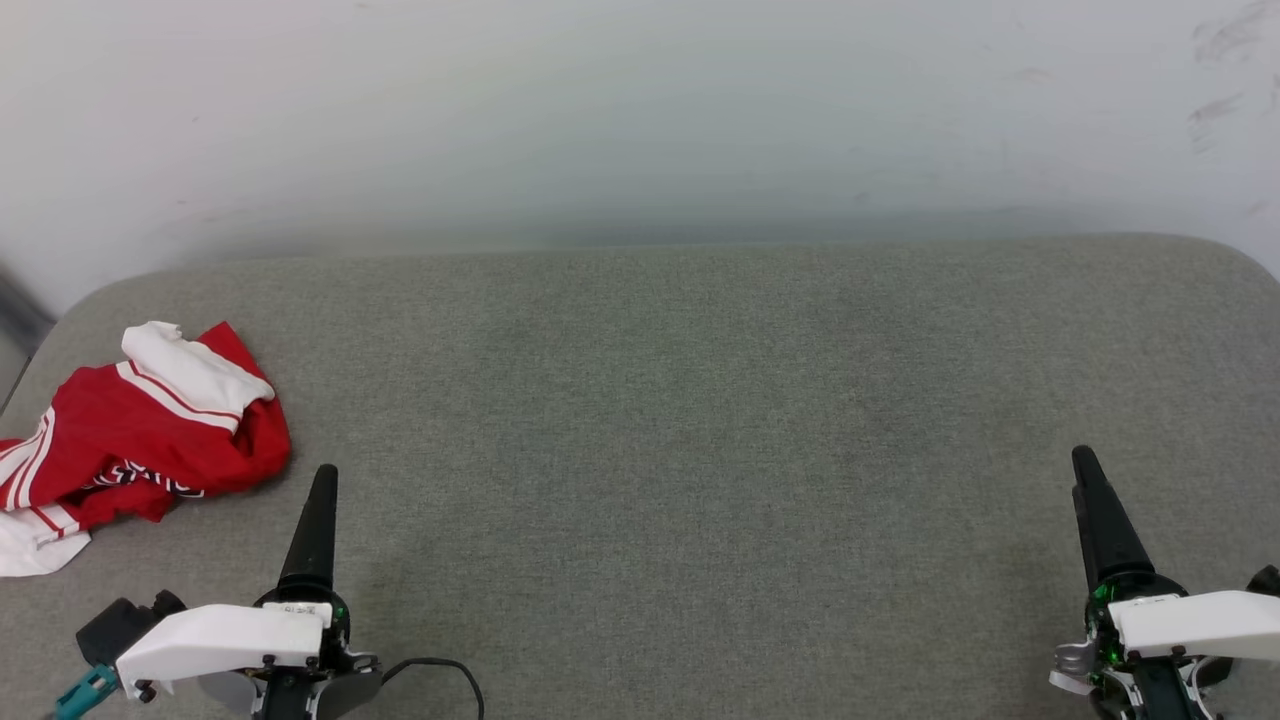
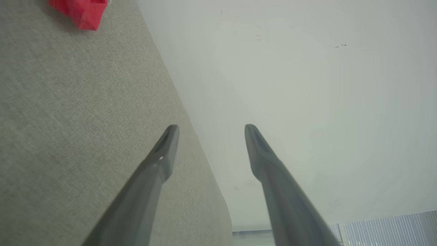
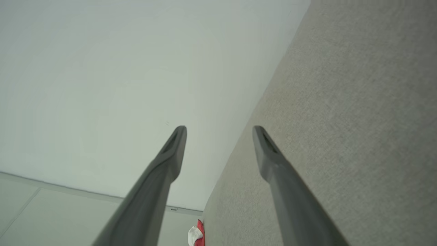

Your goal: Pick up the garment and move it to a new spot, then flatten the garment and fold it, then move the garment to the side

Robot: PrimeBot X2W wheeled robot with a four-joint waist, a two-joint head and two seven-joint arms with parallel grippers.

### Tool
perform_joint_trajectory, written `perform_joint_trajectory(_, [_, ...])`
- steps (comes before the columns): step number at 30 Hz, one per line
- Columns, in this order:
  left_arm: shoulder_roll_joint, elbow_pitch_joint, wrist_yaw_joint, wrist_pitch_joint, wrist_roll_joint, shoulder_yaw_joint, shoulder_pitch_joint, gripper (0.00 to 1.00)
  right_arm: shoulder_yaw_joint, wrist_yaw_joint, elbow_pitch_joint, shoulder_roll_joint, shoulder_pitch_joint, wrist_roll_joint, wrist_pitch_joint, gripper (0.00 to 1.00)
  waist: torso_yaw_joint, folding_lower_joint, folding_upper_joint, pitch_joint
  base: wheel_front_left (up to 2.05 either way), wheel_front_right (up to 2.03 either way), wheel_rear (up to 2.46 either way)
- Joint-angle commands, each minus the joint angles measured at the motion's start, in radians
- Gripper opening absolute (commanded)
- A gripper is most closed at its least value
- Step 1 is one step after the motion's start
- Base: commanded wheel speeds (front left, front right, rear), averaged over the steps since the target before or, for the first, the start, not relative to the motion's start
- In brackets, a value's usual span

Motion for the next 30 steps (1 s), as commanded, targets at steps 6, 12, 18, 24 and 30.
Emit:
perform_joint_trajectory(6, [0.003, -0.063, 0.040, -0.031, 0.150, -0.024, -0.005, 1.00, 0.016, 0.000, -0.062, 0.000, 0.002, -0.148, -0.031, 1.00, 0.001, 0.0000, 0.0000, 0.001, 0.00, 0.00, 0.00])
perform_joint_trajectory(12, [0.003, -0.089, 0.079, -0.054, 0.282, -0.044, 0.004, 1.00, 0.038, 0.000, -0.084, 0.001, 0.013, -0.282, -0.054, 1.00, 0.002, 0.0000, 0.0000, 0.003, 0.00, 0.00, 0.00])
perform_joint_trajectory(18, [0.003, -0.106, 0.115, -0.076, 0.411, -0.065, 0.013, 1.00, 0.049, 0.000, -0.099, 0.001, 0.021, -0.407, -0.076, 1.00, 0.002, 0.0000, 0.0000, 0.004, 0.00, 0.00, 0.00])
perform_joint_trajectory(24, [0.003, -0.112, 0.139, -0.096, 0.530, -0.085, 0.019, 1.00, 0.061, 0.000, -0.112, 0.001, 0.027, -0.527, -0.096, 1.00, 0.003, 0.0000, 0.0000, 0.007, 0.00, 0.00, 0.00])
perform_joint_trajectory(30, [0.004, -0.122, 0.150, -0.115, 0.623, -0.100, 0.023, 1.00, 0.074, 0.000, -0.120, 0.001, 0.036, -0.623, -0.116, 1.00, 0.003, 0.0000, 0.0000, 0.009, 0.00, 0.00, 0.00])
